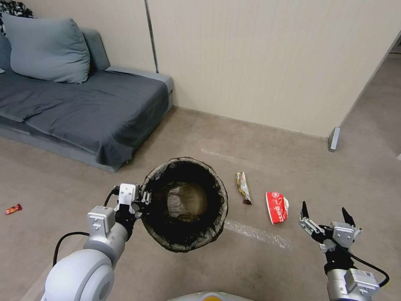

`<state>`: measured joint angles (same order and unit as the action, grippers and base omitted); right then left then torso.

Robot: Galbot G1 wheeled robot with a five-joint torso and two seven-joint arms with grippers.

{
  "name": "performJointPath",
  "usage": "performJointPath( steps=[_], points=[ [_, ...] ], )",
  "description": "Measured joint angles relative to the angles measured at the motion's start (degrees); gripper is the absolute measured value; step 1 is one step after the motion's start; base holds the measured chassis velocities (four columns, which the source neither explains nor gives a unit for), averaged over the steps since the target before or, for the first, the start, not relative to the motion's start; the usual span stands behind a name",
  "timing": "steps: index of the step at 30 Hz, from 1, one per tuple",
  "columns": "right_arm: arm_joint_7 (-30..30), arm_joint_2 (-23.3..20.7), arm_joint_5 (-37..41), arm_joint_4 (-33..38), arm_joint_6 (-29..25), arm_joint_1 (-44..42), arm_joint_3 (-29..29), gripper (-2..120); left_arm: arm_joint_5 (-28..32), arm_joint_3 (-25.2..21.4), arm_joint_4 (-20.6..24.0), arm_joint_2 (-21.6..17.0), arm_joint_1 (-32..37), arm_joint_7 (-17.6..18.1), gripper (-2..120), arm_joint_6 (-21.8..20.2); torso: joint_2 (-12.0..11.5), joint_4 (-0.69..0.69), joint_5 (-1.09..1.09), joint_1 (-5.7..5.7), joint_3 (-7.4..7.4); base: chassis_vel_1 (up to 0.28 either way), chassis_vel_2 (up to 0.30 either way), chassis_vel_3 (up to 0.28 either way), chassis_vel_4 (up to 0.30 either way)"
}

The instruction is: Pick up the trash bin, then pick up the garbage from the floor and place it into the trash bin.

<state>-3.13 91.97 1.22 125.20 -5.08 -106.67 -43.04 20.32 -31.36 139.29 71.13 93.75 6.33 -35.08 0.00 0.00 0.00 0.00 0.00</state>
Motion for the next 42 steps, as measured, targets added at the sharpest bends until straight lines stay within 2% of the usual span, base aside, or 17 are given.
performJointPath(
  steps=[15, 19, 22, 24, 25, 29, 33, 35, 42],
  points=[
    [0.33, -0.43, 0.34, -0.95, 1.07, 0.37, 0.28, 100, 0.18, -0.2, 0.03, -0.04, 0.14, -0.01, 1, 0.0, 0.0, 0.0, 0.01, 0.0, 0.0, -0.093, 0.083, 0.092, -0.09],
    [1.28, -0.81, 1.83, -2.2, 4.59, 1.86, 0.27, 100, 0.16, -0.61, 0.17, -0.22, 0.27, -0.01, 1, 0.0, 0.0, 0.0, 0.01, 0.0, 0.0, -0.035, 0.041, 0.025, -0.025],
    [2.62, -1.89, 5.61, -3.74, 11.46, 4.91, 0.11, 100, 0.15, -1.27, 0.59, -0.41, 0.69, -0.01, 1, 0.0, 0.0, -0.01, 0.01, 0.0, 0.0, 0.0, 0.0, 0.0, 0.0],
    [2.62, -1.89, 5.61, -3.74, 11.46, 4.91, 0.11, 100, 0.15, -1.27, 0.59, -0.41, 0.69, -0.01, 1, 0.0, 0.0, -0.01, 0.01, 0.0, 0.0, 0.0, 0.0, 0.0, 0.0],
    [3.12, -3.76, 8.96, -4.81, 15.87, 7.32, 0.18, 100, 0.19, -1.72, 0.87, -0.52, 1.02, -0.01, 1, -0.03, 0.0, 0.01, 0.01, 0.0, 0.0, 0.0, 0.0, 0.0, 0.0],
    [3.34, -6.61, 13.79, -7.72, 20.61, 11.07, 0.64, 100, 0.42, -2.3, 1.36, -0.68, 1.5, -0.01, 1, -0.09, 0.0, 0.0, 0.03, 0.0, 0.0, 0.0, 0.0, 0.0, 0.0],
    [3.56, -8.54, 16.84, -10.8, 23.11, 13.47, 1.17, 100, 0.59, -2.54, 1.65, -0.69, 1.77, 0.0, 1, -0.14, 0.0, 0.01, 0.0, 0.0, 0.0, 0.0, 0.0, 0.0, 0.0],
    [3.57, -9.54, 18.29, -14.75, 24.06, 15.74, 1.4, 100, 0.91, -2.62, 1.8, -1.01, 1.79, 0.01, 1, -0.16, 0.0, 0.0, 0.01, 0.0, 0.0, 0.0, 0.0, 0.0, 0.0],
    [3.39, -9.69, 19.65, -21.39, 24.48, 19.33, 0.98, 100, 2.52, -2.63, 1.81, -2.82, 1.22, 0.03, 1, -0.27, 0.0, -0.01, 0.0, 0.0, 0.0, 0.0, 0.0, 0.0, 0.0]
  ],
)
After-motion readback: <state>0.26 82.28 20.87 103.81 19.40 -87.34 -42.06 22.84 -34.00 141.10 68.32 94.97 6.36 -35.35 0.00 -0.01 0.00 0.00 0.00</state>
